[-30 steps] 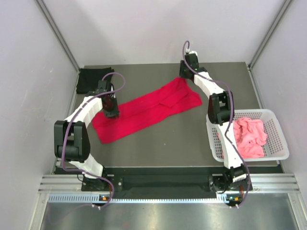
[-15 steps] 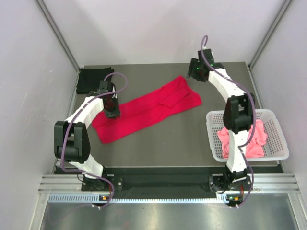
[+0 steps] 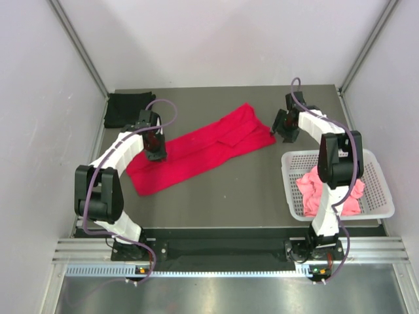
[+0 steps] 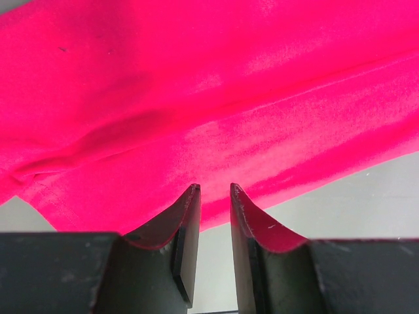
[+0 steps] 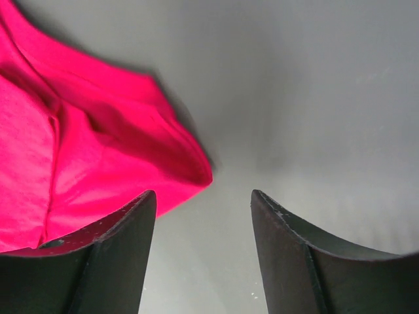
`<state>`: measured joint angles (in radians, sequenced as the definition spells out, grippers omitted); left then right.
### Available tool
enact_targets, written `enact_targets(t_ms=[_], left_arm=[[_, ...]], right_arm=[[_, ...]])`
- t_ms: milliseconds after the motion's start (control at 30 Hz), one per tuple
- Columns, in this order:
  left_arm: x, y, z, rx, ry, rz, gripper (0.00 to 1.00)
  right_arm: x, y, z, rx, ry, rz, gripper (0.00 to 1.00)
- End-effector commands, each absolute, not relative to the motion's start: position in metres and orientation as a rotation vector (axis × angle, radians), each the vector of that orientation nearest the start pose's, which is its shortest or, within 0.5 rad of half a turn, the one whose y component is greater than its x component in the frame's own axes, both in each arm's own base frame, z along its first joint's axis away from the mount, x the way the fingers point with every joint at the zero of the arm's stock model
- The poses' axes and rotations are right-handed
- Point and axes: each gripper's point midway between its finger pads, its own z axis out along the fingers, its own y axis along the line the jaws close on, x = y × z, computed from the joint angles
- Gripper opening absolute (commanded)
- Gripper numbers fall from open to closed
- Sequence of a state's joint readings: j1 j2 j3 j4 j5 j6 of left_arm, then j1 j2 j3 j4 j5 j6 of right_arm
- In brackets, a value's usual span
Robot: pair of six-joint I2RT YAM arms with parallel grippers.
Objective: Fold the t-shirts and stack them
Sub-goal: Fold the tshirt
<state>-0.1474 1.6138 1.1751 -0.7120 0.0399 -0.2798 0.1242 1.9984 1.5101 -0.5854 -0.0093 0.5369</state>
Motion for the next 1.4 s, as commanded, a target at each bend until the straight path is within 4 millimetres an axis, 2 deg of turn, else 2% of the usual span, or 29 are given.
enact_targets(t_ms=[0,200,367,533,633,700,733,767,800,867,900,933,967,1000,1033,1067,1100,1133,1200,1233,1267,1367], left_arm=[[0.348,-0.072,0.104,-0.131,2.669,-0.191,0.3],[0.348,-0.065,0.108,-0.128,2.654,-0.143,0.3],[0.349,-0.057,0.109,-0.142,2.677,-0.073,0.3],[0.351,-0.054,0.113,-0.152,2.668,-0.049,0.3],[0.353,-0.054,0.112,-0.16,2.674,-0.049,0.3],[0.353,-0.055,0.109,-0.168,2.687,-0.049,0.3],[0.354,-0.055,0.111,-0.173,2.685,-0.049,0.3],[0.356,-0.055,0.112,-0.175,2.682,-0.048,0.29],[0.355,-0.055,0.112,-0.178,2.685,-0.048,0.3],[0.357,-0.053,0.115,-0.182,2.68,-0.037,0.3],[0.358,-0.053,0.116,-0.185,2.678,-0.036,0.3],[0.358,-0.053,0.118,-0.186,2.679,-0.031,0.3],[0.357,-0.053,0.117,-0.189,2.685,-0.026,0.29],[0.356,-0.053,0.118,-0.195,2.685,-0.028,0.29],[0.353,-0.052,0.118,-0.197,2.695,-0.024,0.29],[0.352,-0.052,0.118,-0.198,2.697,-0.028,0.29],[0.35,-0.052,0.119,-0.201,2.699,-0.028,0.29],[0.346,-0.051,0.117,-0.201,2.709,-0.025,0.29],[0.341,-0.051,0.119,-0.198,2.707,-0.03,0.29],[0.337,-0.051,0.116,-0.191,2.717,-0.03,0.29],[0.334,-0.051,0.115,-0.19,2.721,-0.031,0.29],[0.325,-0.053,0.111,-0.15,2.737,-0.057,0.29]], right_arm=[[0.469,0.09,0.079,0.535,2.528,0.319,0.59],[0.467,0.094,0.064,0.534,2.557,0.341,0.57],[0.463,0.104,0.051,0.55,2.597,0.411,0.53],[0.452,0.099,0.04,0.519,2.624,0.369,0.53],[0.46,0.094,0.035,0.504,2.625,0.338,0.52],[0.465,0.091,0.029,0.496,2.627,0.31,0.45],[0.474,0.089,0.033,0.485,2.607,0.293,0.41],[0.478,0.086,0.032,0.49,2.603,0.285,0.3],[0.482,0.085,0.026,0.492,2.609,0.278,0.24],[0.5,0.075,0.034,0.508,2.567,0.264,0.12],[0.506,0.071,0.029,0.516,2.563,0.247,0.1],[0.524,0.065,0.041,0.503,2.515,0.229,0.08],[0.534,0.059,0.044,0.494,2.495,0.222,0.08],[0.543,0.057,0.035,0.48,2.496,0.215,0.07],[0.566,0.055,0.053,0.432,2.439,0.216,0.07],[0.577,0.054,0.056,0.412,2.418,0.216,0.07],[0.586,0.055,0.042,0.392,2.429,0.222,0.08],[0.605,0.058,0.063,0.363,2.37,0.239,0.09],[0.618,0.061,0.06,0.358,2.356,0.253,0.22],[0.626,0.061,0.072,0.365,2.321,0.265,0.27],[0.629,0.062,0.076,0.365,2.31,0.268,0.33],[0.627,0.066,0.097,0.369,2.283,0.282,0.38]])
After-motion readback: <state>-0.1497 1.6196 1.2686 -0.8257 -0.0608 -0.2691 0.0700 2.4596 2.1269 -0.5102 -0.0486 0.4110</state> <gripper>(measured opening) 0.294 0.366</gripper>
